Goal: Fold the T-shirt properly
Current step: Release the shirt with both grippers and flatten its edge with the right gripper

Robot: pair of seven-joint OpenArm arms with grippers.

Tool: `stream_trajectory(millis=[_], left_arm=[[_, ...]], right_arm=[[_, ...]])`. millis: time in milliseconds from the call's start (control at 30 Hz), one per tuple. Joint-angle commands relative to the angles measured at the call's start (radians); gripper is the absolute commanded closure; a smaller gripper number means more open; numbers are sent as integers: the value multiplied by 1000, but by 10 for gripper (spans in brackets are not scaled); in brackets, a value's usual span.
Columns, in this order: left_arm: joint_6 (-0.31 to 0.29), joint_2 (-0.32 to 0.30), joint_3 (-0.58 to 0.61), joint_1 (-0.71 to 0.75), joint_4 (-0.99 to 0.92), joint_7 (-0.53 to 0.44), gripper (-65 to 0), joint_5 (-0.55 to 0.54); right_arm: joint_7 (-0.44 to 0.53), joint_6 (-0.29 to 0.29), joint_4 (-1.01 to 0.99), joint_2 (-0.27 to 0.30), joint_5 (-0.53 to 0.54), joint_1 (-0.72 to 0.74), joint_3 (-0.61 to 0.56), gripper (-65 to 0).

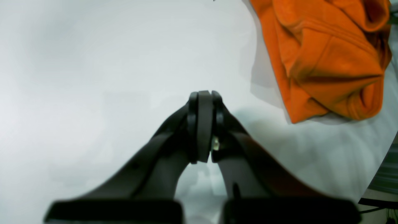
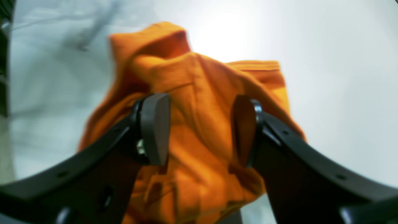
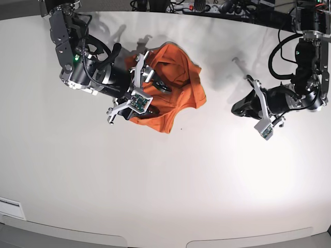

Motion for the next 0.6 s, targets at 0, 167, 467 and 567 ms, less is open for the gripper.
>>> stream_trajectory(millis=[0,167,467,567], left_arm=[[-3,-17,-10,-14,14,-19,0,-20],[-3,-17,-10,-14,14,-18,0,-20],[-3,-17,-10,-14,14,-19,0,-20],[-3,-17,-10,-14,14,-19,0,-20]], right_arm=[[30,-1,16,3,14,26,4,-302],[29,0,16,3,15,47,4,-178],[29,0,16,3,22,44,4,0],[25,-1,16,3,21,44,5,0]])
